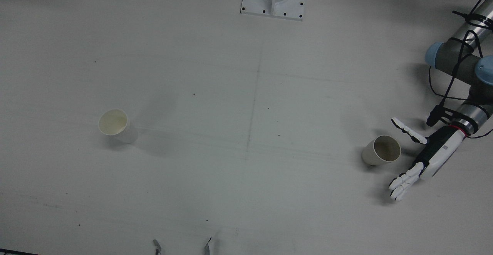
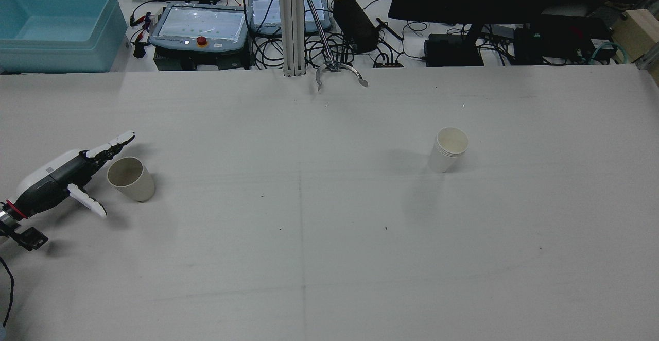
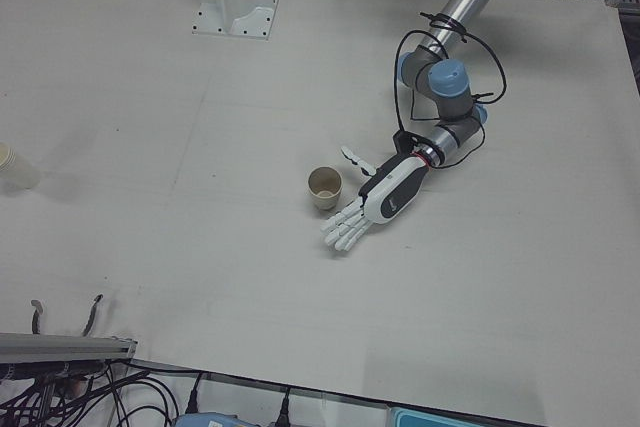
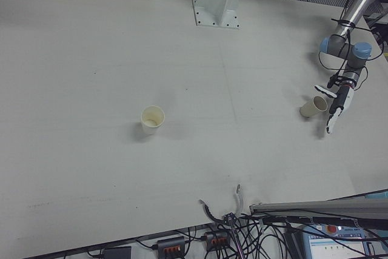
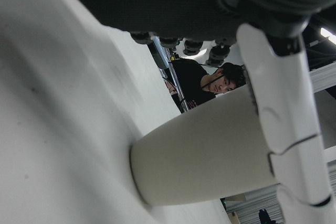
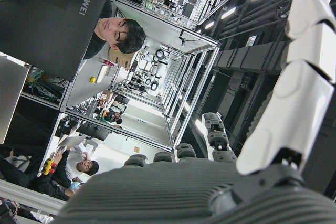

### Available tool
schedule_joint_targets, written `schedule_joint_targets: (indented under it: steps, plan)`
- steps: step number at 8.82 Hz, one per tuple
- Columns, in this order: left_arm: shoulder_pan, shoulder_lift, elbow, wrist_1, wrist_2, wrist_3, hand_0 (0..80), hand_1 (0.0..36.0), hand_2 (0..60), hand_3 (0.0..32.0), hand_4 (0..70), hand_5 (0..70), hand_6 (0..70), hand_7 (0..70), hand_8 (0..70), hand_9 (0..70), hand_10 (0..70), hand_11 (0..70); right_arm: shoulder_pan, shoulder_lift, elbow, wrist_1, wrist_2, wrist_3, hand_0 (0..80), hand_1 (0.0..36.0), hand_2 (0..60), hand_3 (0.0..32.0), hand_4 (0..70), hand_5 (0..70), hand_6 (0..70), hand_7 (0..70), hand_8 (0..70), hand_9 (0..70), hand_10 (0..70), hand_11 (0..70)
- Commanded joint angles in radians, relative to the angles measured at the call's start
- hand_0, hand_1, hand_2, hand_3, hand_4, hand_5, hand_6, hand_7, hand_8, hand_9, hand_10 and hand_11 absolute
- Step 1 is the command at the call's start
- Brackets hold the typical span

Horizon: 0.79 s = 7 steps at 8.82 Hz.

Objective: Pour water
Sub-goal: 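Close the left hand fingers around the white paper cup near it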

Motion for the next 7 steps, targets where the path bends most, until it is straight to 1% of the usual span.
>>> schedule_joint_targets:
  steps: [1, 5, 7]
  plan:
    - [0.008, -0.004, -0.001, 0.006, -0.001, 0.000, 55.0, 13.1, 0.0, 0.0, 13.9, 2.2, 1.4, 5.9, 1.0, 0.0, 0.0, 0.0, 0.000, 0.005, -0.003, 0.000, 0.000, -0.001, 45.8, 13.5, 15.0, 0.0, 4.2, 8.8, 3.5, 4.1, 0.0, 0.0, 0.0, 0.0]
    - [0.016, -0.013, -0.003, 0.012, -0.003, 0.000, 55.8, 13.7, 0.0, 0.0, 14.0, 2.8, 1.6, 6.3, 1.1, 0.0, 0.0, 0.0, 0.000, 0.005, -0.003, 0.000, 0.000, -0.001, 45.9, 13.4, 15.0, 0.0, 4.5, 8.6, 3.6, 4.1, 0.0, 0.0, 0.0, 0.0]
    - [0.016, -0.025, -0.003, 0.030, -0.003, 0.001, 55.9, 13.6, 0.0, 0.0, 14.8, 3.3, 2.1, 6.8, 1.2, 0.0, 0.0, 0.0, 0.000, 0.005, -0.003, 0.000, 0.000, 0.001, 45.8, 13.4, 15.1, 0.0, 4.4, 8.8, 3.6, 4.2, 0.0, 0.0, 0.0, 0.0]
